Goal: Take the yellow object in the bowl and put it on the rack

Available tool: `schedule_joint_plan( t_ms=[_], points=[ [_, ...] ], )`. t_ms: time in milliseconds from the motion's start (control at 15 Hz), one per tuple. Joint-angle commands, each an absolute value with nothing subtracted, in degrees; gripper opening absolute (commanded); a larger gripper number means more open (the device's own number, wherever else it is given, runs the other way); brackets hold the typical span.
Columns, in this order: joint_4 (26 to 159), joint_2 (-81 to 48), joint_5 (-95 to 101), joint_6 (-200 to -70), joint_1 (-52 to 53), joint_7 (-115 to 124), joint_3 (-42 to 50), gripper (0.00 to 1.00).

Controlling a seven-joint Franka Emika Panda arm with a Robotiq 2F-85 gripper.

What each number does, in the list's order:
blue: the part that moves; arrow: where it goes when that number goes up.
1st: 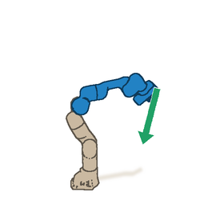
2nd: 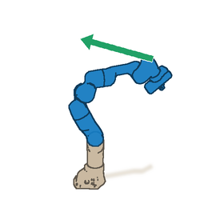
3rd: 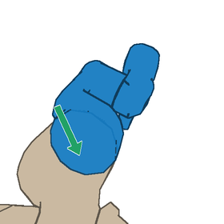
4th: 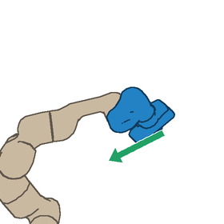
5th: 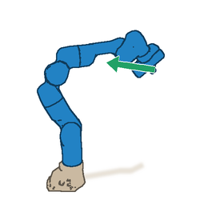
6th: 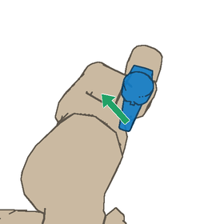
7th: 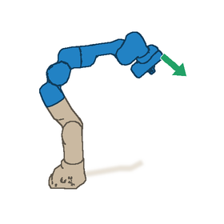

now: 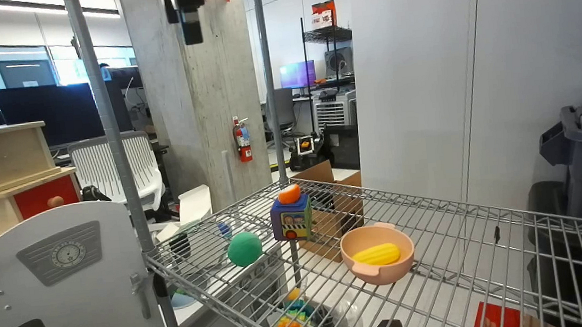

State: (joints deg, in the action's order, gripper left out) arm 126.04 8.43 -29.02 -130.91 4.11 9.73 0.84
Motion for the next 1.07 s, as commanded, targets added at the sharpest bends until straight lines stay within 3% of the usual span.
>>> schedule_joint_plan(
  t_ms=[0,467,1000],
  points=[
    [117.34,-1.15,-36.95,-131.43,0.62,8.87,4.04,1.00],
    [97.26,-25.15,-46.34,-138.68,-3.51,19.78,4.82,1.00],
    [73.00,-49.07,-32.50,-137.71,-2.26,49.44,8.75,1.00]
  ],
)
